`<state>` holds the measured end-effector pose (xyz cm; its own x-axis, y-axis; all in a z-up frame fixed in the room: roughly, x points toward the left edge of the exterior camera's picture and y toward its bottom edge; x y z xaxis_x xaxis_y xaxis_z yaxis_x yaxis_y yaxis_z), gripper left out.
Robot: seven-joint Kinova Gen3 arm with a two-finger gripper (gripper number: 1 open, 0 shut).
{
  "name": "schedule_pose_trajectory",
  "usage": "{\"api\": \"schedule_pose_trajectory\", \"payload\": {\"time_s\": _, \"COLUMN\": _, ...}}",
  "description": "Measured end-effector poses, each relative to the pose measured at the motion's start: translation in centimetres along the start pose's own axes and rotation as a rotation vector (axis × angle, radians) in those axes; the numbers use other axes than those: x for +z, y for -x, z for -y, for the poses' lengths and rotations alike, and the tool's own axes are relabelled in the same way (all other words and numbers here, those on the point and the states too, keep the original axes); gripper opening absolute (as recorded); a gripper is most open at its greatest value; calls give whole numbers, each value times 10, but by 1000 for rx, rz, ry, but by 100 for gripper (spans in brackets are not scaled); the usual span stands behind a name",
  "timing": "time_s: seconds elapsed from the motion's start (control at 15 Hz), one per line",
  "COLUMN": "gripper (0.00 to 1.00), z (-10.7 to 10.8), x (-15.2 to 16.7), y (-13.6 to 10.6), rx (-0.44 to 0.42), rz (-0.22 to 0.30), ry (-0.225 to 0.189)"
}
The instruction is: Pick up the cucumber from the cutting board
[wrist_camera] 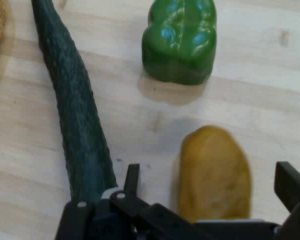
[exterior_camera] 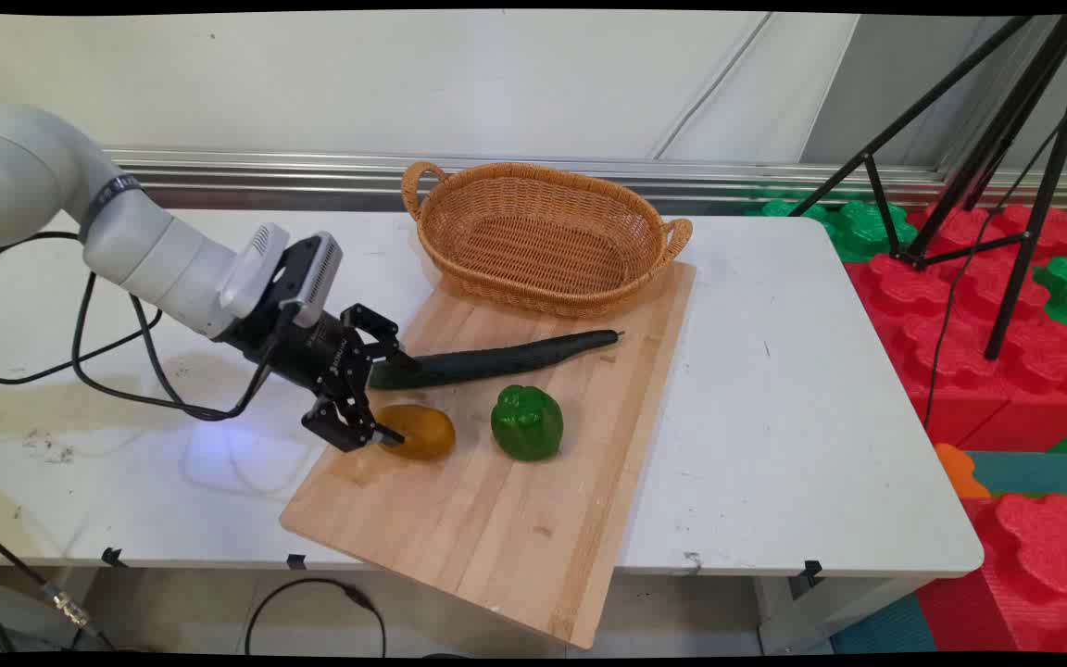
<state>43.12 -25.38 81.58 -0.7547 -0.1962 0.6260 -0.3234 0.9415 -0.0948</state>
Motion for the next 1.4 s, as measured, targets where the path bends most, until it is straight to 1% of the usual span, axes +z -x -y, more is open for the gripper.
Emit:
{"api": "schedule_pose_trajectory", "payload": {"time_s": 0.33, "gripper": 100, "z": 0, "x": -18, "y": -5, "rx": -10, "rz": -34, "ry": -1}}
{"api": "schedule_pose_trajectory", "payload": {"time_s": 0.6, "gripper": 100, "z": 3, "x": -38, "y": -10, "rx": -25, "rz": -65, "ry": -6}}
{"api": "schedule_pose_trajectory", "payload": {"time_s": 1.0, "gripper": 100, "z": 9, "x": -79, "y": -15, "rx": -60, "rz": -108, "ry": -16}}
{"api": "schedule_pose_trajectory", "payload": {"time_s": 1.4, "gripper": 100, "z": 7, "x": -124, "y": -9, "rx": -113, "rz": -137, "ry": -30}}
